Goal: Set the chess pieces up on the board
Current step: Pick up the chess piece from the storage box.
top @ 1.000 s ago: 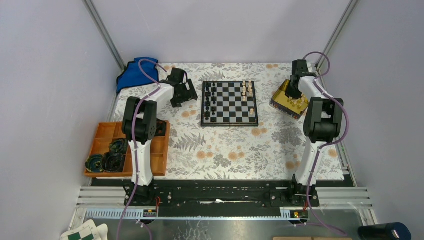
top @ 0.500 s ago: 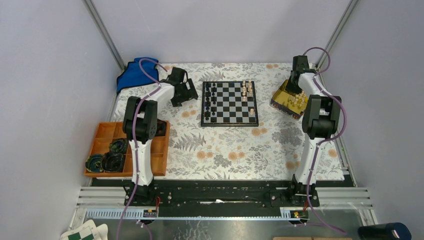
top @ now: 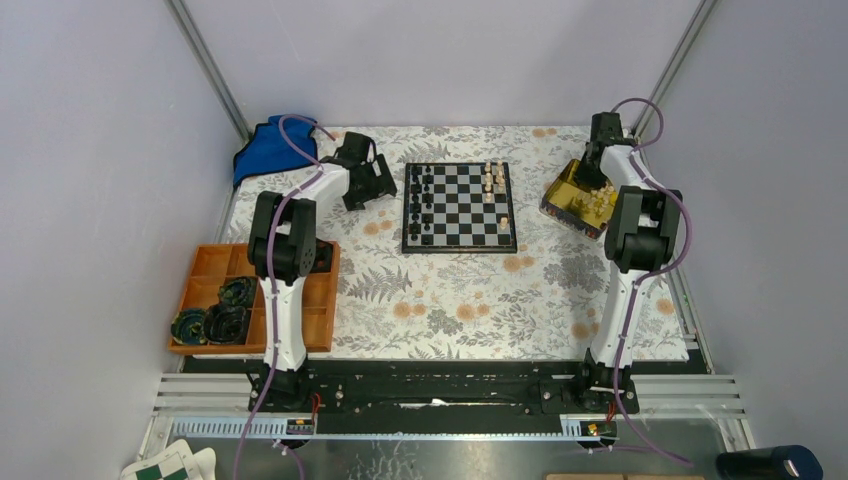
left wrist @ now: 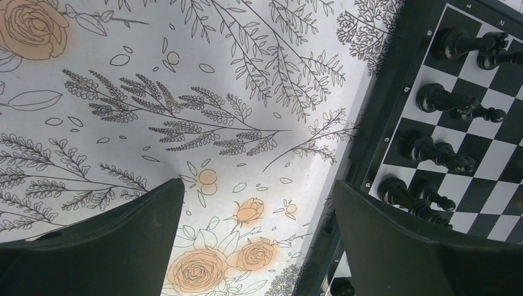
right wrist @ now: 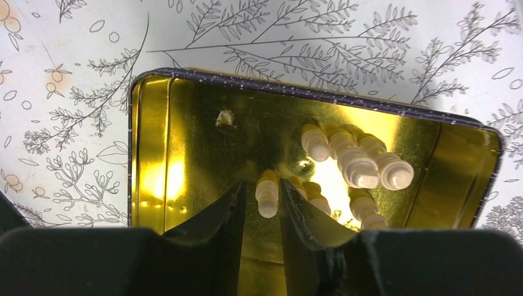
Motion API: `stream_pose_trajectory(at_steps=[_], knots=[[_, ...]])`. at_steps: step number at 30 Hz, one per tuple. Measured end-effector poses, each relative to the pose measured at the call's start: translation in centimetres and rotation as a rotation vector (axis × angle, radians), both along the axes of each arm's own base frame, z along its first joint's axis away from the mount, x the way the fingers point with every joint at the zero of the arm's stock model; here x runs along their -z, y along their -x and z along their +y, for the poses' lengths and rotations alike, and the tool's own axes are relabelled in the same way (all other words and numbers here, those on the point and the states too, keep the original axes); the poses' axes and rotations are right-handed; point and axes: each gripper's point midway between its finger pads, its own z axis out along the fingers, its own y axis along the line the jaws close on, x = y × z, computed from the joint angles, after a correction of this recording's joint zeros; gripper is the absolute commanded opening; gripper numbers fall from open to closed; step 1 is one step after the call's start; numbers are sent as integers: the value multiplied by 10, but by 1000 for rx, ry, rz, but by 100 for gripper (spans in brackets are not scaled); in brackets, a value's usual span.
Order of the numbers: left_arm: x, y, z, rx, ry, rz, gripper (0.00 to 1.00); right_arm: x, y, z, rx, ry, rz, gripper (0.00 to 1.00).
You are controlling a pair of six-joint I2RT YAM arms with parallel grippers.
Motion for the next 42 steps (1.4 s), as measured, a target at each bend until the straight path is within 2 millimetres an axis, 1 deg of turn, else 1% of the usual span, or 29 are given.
stream_pose_trajectory(at_steps=[7,21,24,27,30,36,42], knots=[[0,-4,1,-4,1,-4,99,11,2,4,-12,-24,23,32],[0,-4,3,-6,1,-3,99,12,3,8,-24,-42,25,31],[0,-4,3,-6,1,-3,99,12,2,10,-31,-50,25,29],[0,-4,3,-6,1,-3,99,12,3,10,-35,-53,26,23],[0,-4,3,-6,1,-3,99,14,4,11,-37,-53,30,21],[0,-4,3,-6,1,-3,99,15,4,11,-39,-56,30,14],[0,-4,3,-6,1,-4,99,16,5,14,-45,-67,33,14]])
